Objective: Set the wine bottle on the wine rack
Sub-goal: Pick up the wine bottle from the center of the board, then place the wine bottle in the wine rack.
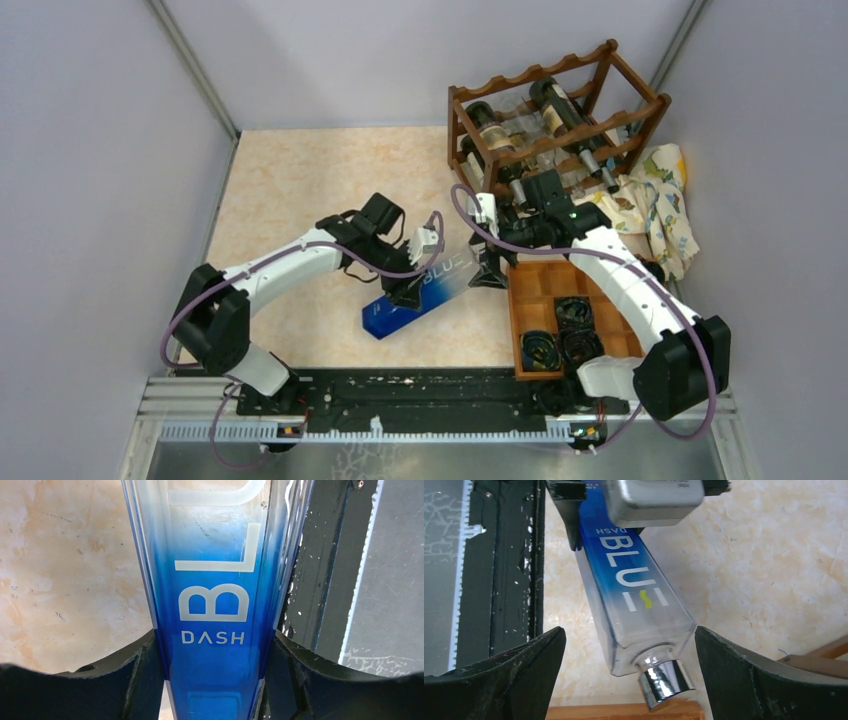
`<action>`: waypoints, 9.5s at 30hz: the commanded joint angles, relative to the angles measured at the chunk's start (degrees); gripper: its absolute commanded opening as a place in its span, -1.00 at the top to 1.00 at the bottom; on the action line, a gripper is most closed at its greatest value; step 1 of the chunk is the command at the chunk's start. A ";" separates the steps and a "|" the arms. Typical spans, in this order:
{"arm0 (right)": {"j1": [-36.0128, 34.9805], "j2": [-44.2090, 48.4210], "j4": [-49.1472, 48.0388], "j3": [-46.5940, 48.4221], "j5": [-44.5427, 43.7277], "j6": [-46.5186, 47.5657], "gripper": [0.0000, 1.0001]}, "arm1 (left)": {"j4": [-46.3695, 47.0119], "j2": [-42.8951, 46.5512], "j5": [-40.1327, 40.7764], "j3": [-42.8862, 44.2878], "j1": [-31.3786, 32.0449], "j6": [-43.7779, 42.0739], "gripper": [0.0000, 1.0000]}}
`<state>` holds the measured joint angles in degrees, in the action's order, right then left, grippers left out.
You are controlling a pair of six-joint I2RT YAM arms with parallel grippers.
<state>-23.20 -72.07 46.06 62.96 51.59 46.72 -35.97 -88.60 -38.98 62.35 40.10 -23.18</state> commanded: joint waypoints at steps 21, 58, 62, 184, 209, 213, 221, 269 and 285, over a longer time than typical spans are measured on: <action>-6.19 -0.76 4.64 -4.03 -2.36 12.26 -0.91 | 5.07 4.88 3.17 2.01 7.04 -7.91 1.00; -11.33 -0.26 1.52 -2.89 -8.67 8.03 -0.54 | 2.58 -0.78 2.01 4.74 7.63 -9.54 1.00; -11.64 -0.25 -0.44 -3.78 -9.01 6.26 -0.42 | 3.07 -0.55 1.51 4.55 7.65 -9.26 1.00; 49.43 8.46 39.59 31.94 -27.88 14.30 1.00 | 22.74 30.86 36.45 -17.17 5.96 3.75 -0.97; 70.84 -2.27 14.81 32.38 -13.48 6.75 1.00 | 21.87 32.53 35.15 -17.43 5.96 3.14 -0.97; 70.84 -2.71 9.74 31.93 -11.53 2.61 1.00 | 21.73 32.37 35.78 -17.47 5.98 2.76 -0.97; 70.84 -3.69 1.88 30.08 -5.88 -3.51 1.00 | 22.89 32.76 36.06 -18.64 5.97 1.82 -0.97; 70.35 -9.68 -23.08 19.29 4.28 -15.73 1.00 | 22.78 31.09 36.32 -19.19 6.02 0.86 -0.97; 67.37 -11.87 -32.68 14.68 5.89 -17.17 1.00 | 23.02 30.43 36.73 -19.57 5.97 0.51 -0.97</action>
<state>44.99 -84.29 28.18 75.72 49.30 30.85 -13.93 -57.82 -2.96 43.35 46.46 -21.98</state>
